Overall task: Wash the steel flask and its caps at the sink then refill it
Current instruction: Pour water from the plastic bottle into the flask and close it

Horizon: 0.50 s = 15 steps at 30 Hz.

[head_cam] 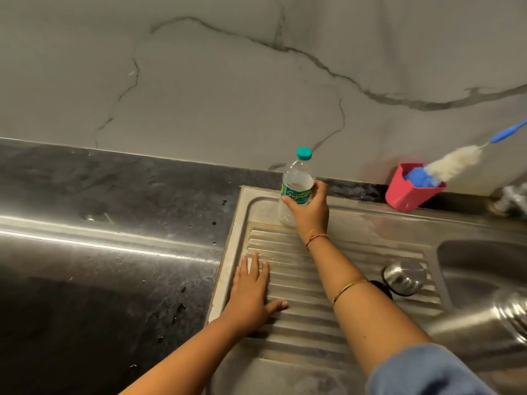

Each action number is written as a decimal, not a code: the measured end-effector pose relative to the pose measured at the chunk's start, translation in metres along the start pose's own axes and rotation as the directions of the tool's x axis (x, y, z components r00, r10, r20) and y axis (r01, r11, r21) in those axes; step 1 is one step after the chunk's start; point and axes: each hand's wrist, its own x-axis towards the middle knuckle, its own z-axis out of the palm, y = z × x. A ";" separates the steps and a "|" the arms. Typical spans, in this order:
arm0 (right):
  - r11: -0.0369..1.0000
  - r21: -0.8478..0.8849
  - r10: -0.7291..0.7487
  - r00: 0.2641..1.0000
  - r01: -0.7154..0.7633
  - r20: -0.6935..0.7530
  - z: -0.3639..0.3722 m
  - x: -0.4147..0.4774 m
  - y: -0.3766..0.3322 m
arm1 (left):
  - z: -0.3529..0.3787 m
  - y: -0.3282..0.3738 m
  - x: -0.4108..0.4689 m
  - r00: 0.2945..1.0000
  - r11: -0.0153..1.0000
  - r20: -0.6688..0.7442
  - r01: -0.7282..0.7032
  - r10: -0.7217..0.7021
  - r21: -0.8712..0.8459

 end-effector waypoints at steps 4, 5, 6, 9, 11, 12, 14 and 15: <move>1.000 -0.017 -0.026 0.999 0.027 0.020 0.003 0.000 0.010 | -0.001 0.000 0.000 1.000 1.000 0.004 0.005 -0.005 -0.002; 0.999 -0.020 -0.026 0.999 0.026 0.033 0.002 -0.001 0.012 | -0.001 0.001 0.000 1.000 1.000 0.006 0.009 -0.009 -0.003; 1.000 -0.016 -0.021 0.999 0.022 0.040 0.001 -0.002 0.013 | -0.002 0.002 -0.001 1.000 1.000 0.009 0.013 -0.013 -0.003; 1.000 -0.019 -0.008 0.999 0.009 0.036 -0.003 -0.002 0.014 | -0.003 0.005 -0.001 1.000 1.000 0.013 0.022 -0.022 0.006; 0.999 -0.035 0.015 0.999 -0.014 0.029 -0.007 -0.003 0.011 | -0.003 0.006 -0.001 1.000 1.000 0.013 0.027 -0.027 0.012; 0.999 -0.026 0.037 0.999 -0.037 0.021 -0.008 -0.005 0.009 | -0.003 0.006 -0.001 0.999 1.000 0.014 0.029 -0.030 0.010; 0.998 0.006 0.064 0.998 -0.064 -0.010 -0.013 -0.016 0.003 | -0.004 0.007 -0.002 1.000 1.000 0.007 0.026 -0.026 0.003; 0.998 0.017 0.065 0.998 -0.065 -0.024 -0.017 -0.026 0.001 | -0.005 0.008 -0.002 1.000 1.000 0.001 0.021 -0.021 0.002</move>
